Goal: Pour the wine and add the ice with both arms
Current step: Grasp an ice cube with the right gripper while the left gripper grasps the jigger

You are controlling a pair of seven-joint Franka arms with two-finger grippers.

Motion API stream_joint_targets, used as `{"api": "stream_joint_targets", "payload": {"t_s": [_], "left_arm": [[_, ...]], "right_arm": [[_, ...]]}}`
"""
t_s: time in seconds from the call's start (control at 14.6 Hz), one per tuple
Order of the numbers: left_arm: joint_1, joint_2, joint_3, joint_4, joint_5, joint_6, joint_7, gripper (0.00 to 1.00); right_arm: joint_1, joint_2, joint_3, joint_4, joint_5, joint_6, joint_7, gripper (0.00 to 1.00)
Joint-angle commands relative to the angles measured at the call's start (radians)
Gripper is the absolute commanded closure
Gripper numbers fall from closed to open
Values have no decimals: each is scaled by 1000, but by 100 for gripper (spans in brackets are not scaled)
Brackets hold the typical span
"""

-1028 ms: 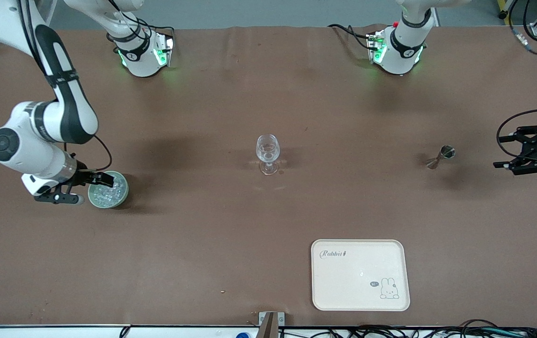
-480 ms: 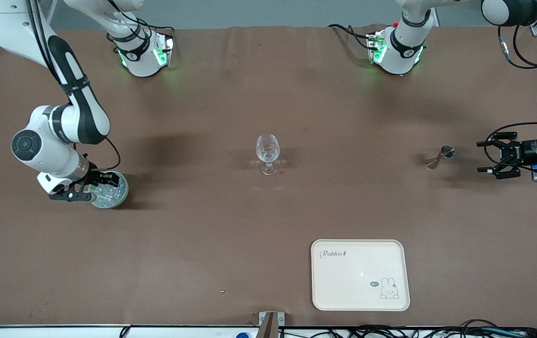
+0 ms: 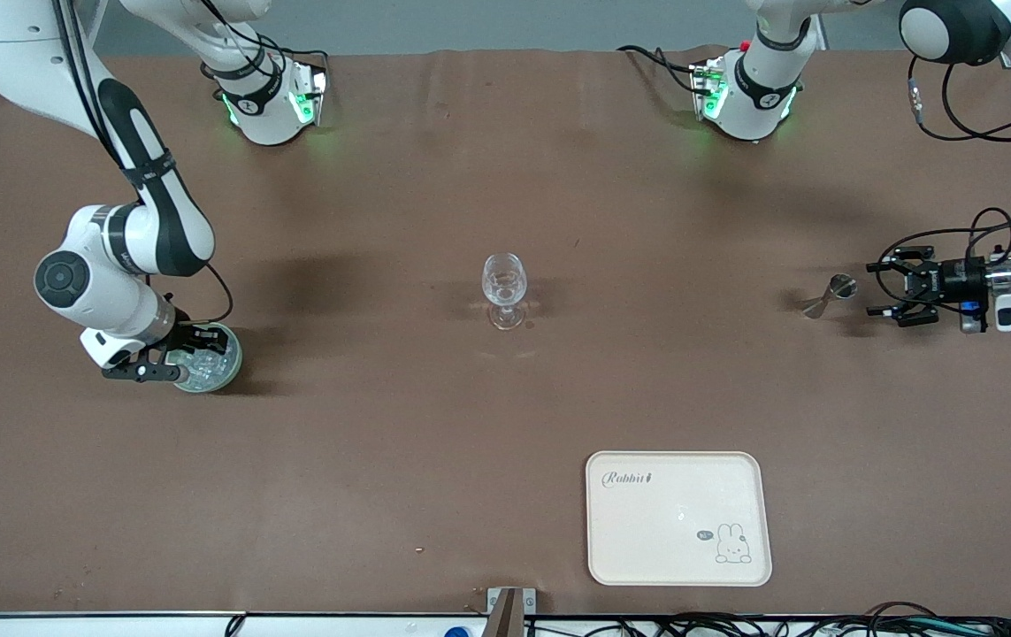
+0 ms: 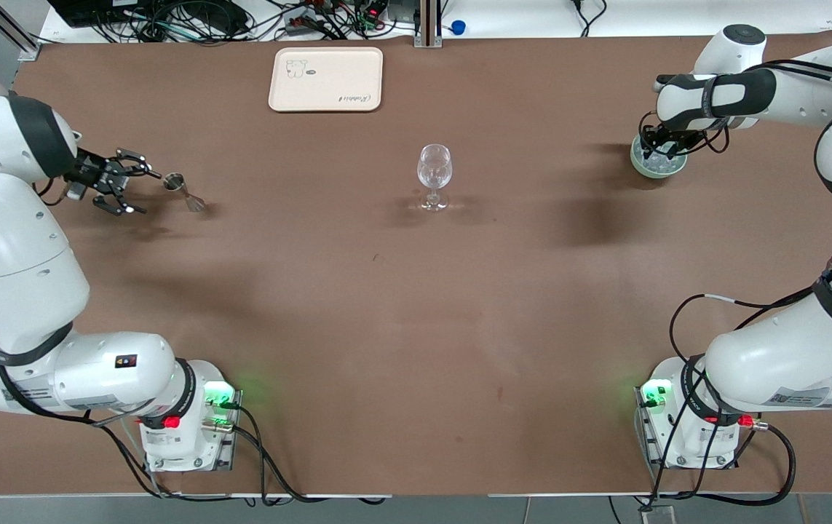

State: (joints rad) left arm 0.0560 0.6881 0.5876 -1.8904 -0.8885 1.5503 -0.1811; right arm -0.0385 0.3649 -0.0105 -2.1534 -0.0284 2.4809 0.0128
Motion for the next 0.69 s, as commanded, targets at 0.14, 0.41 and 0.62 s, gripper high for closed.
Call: {"api": "stream_joint_targets", "payload": {"t_s": [0.14,0.41,0.62], "left_arm": [[-57,-22,-9,-104,-105,63,11,0],[-67,-62,-38,-157,-107,123,11,0],[-68,-75,-45,-170,-109,137,8,0]], "right_arm": [[11,3,1,-14,-11,15,6,49],[11,6,1,-14,-11,13,6,52],[11,6,1,-14,-11,10,6,58]]}}
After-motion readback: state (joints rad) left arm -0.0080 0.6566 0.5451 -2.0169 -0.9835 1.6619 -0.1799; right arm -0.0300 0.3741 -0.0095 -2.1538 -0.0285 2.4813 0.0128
